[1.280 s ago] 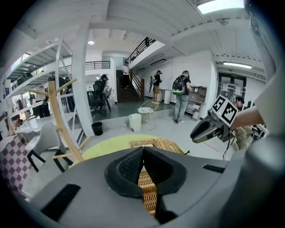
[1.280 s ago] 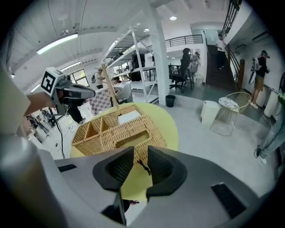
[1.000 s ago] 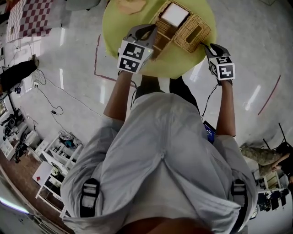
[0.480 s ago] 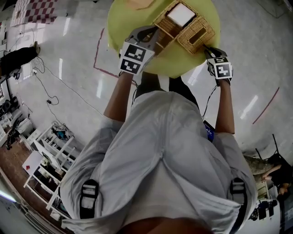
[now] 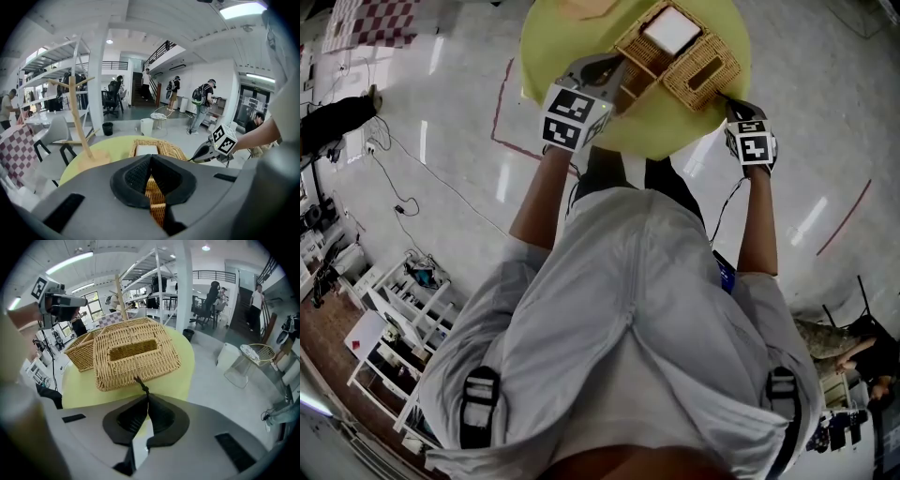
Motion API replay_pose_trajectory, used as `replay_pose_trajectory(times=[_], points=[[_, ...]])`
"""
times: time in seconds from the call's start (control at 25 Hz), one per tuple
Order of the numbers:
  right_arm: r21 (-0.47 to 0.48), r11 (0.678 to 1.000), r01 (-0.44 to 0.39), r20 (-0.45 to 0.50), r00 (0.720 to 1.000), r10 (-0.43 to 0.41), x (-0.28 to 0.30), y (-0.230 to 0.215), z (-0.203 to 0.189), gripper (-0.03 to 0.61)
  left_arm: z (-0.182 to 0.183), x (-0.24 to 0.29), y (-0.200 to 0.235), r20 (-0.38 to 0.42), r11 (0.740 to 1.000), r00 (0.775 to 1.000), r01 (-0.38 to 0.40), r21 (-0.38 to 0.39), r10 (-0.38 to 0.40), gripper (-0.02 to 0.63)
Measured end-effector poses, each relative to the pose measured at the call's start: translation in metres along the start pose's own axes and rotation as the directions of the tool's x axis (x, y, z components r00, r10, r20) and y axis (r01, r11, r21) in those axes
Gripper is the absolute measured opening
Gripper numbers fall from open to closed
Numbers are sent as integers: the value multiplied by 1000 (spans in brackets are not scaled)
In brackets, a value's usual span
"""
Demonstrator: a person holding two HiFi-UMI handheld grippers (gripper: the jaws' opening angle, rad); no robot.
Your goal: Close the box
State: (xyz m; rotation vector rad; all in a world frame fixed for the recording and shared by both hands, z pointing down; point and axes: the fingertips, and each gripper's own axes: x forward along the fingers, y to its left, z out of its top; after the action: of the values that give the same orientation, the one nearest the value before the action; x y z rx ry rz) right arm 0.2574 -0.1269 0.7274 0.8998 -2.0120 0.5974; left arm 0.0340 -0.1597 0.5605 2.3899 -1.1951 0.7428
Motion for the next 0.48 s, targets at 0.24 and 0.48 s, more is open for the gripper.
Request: replay_pose_trajectory(times=[0.24,0.48], points=[[57,998,-1,50,999,-2,-16,2,12,25,4,-4,6,8,1000,1000,-2,0,2,29],[51,998,27,117,993,-33,-40,10,49,24,14,-15,20,29,1000,1000,7,9,-7,29]])
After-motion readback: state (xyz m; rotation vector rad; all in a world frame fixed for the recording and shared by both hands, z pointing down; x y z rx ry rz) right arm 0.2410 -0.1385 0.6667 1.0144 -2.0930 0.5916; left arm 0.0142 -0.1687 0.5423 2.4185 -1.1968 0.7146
